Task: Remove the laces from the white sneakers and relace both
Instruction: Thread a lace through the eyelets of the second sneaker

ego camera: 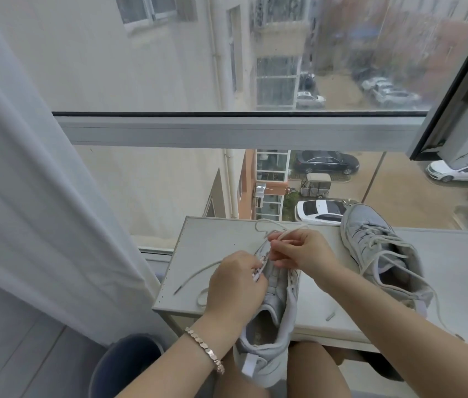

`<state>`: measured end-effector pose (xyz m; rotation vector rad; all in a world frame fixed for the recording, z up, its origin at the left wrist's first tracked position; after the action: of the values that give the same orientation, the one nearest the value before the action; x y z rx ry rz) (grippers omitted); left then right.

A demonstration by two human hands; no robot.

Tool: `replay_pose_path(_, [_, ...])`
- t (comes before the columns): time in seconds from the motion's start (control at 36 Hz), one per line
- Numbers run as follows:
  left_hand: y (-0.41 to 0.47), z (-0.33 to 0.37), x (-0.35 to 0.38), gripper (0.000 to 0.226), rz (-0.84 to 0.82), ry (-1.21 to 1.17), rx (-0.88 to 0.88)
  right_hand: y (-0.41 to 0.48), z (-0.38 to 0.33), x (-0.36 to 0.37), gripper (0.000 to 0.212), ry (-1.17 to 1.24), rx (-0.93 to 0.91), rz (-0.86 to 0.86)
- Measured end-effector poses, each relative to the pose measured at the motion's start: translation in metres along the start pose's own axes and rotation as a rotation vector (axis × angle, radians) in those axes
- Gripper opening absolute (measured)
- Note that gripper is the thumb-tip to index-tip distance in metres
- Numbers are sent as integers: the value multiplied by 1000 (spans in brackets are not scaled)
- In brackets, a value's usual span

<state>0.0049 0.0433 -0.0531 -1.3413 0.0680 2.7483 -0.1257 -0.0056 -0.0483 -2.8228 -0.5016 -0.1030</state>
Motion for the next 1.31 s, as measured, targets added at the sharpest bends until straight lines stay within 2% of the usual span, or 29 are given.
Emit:
replay_pose_path(0.11, [-1,-1,0,12,131,65,-84,1,3,-3,11,-201,7,55])
replay_pose_path(0.22, [-2,-4,5,15,92,-166,-123,7,2,-6,18,-464,-26,94])
replay_pose_path(0.31, [-3,-6,6,15,76,-217,-139,13,3,-6,15,-551,-42,69])
replay_pose_path(0.72, [-2,-6,6,13,82,-130,-117,23,4,2,12,-656,-48,-54])
replay_pose_path(0.81, [-2,-7,5,14,85,-138,-130,26,6,3,7,-608,-13,-68])
replay_pose_path(1.06, [-2,-9,8,13,88,-195,-144,29,5,-1,10,-460,110,-63])
replay_pose_path(1.22, [-2,-10,11,14,78,-213,-157,28,-1,6,26,-678,52,-60])
replay_pose_path(1.31, [-2,-12,11,12,88,-257,-185,28,1,2,34,-710,41,-30])
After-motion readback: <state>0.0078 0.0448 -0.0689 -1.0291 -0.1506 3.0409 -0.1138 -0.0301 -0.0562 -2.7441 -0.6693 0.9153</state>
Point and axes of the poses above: each hand's wrist, its own y-axis towards the middle knuckle, its own x-axis out of the palm, z = x × y, the point moved 3 cm from there along y, towards the middle knuckle, and after that the axes turned 13 degrees about -z, right-handed, at the moved point
